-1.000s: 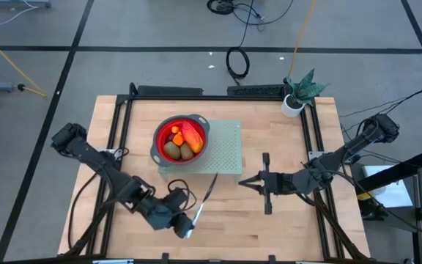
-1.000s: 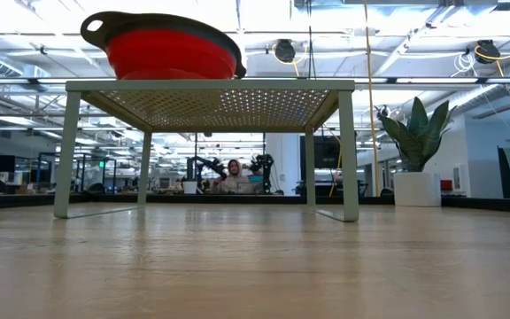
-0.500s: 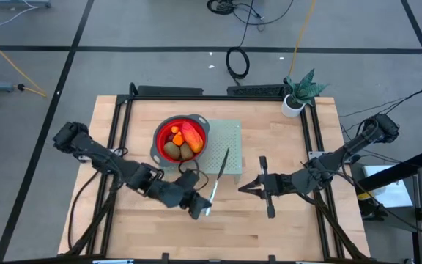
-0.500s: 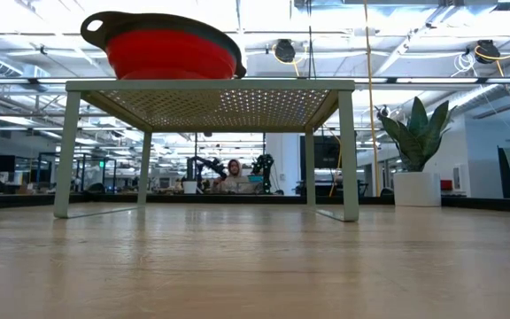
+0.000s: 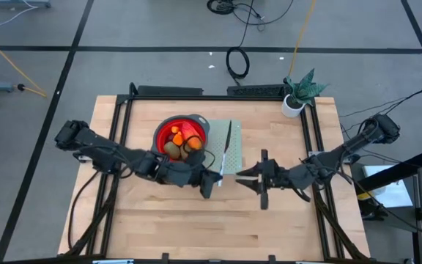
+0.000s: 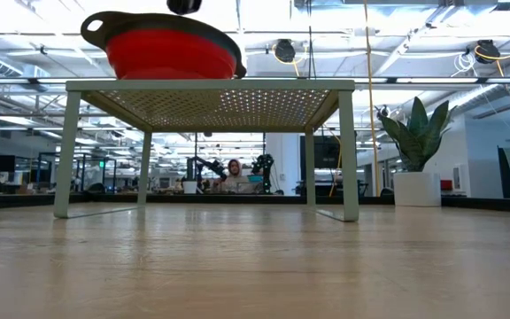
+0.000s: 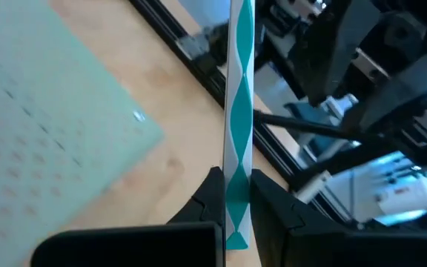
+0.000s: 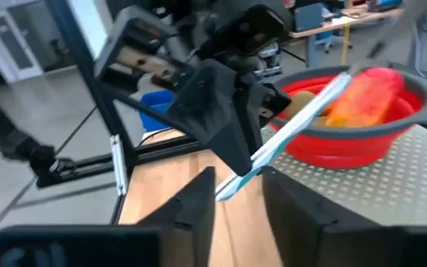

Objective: Pick & Place Fruit
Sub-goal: Put the knife onto the right side of the shelf

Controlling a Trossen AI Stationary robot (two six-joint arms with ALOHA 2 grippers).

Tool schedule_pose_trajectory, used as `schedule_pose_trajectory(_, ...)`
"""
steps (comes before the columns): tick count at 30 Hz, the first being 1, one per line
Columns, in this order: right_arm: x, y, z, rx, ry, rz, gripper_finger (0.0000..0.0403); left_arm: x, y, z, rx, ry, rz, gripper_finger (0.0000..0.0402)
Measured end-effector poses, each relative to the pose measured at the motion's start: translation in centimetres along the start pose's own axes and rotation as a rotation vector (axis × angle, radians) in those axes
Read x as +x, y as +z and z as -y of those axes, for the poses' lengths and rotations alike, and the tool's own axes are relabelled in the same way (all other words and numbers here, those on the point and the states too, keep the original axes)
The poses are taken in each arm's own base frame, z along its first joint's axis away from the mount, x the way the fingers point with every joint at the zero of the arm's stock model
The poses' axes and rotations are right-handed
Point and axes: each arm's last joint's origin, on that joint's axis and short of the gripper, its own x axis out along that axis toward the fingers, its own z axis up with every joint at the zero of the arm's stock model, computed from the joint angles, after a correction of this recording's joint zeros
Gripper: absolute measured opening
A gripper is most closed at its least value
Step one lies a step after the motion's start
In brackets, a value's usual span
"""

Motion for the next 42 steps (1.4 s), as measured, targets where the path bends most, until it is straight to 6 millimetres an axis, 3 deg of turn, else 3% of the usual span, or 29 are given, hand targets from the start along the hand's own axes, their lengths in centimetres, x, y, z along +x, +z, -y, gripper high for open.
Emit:
schedule_pose_trajectory(7,0.9,0.9,1.6,0.078,-0.058,0.057,0.0183,0.3,1.1,-0.4,0.08,0.045,0.098,0.0026)
schedule_pose_trajectory(12,1.5,1.9,2.9,0.111,-0.105,0.123,0.0219,0.5,1.7,-0.9,0.148,0.102,0.15,0.0026)
schedule_pose_trajectory(20,2.4,2.6,4.2,0.144,-0.149,0.191,0.0218,0.8,2.8,-1.2,0.23,0.124,0.21,0.0026)
schedule_pose_trajectory(31,4.5,2.1,5.0,0.142,-0.217,0.247,0.0215,0.9,3.4,-1.3,0.275,0.118,0.229,0.0026)
schedule_pose_trajectory(42,4.8,2.7,6.3,0.133,-0.285,0.297,0.021,0.7,3.9,-0.9,0.284,0.114,0.235,0.0026)
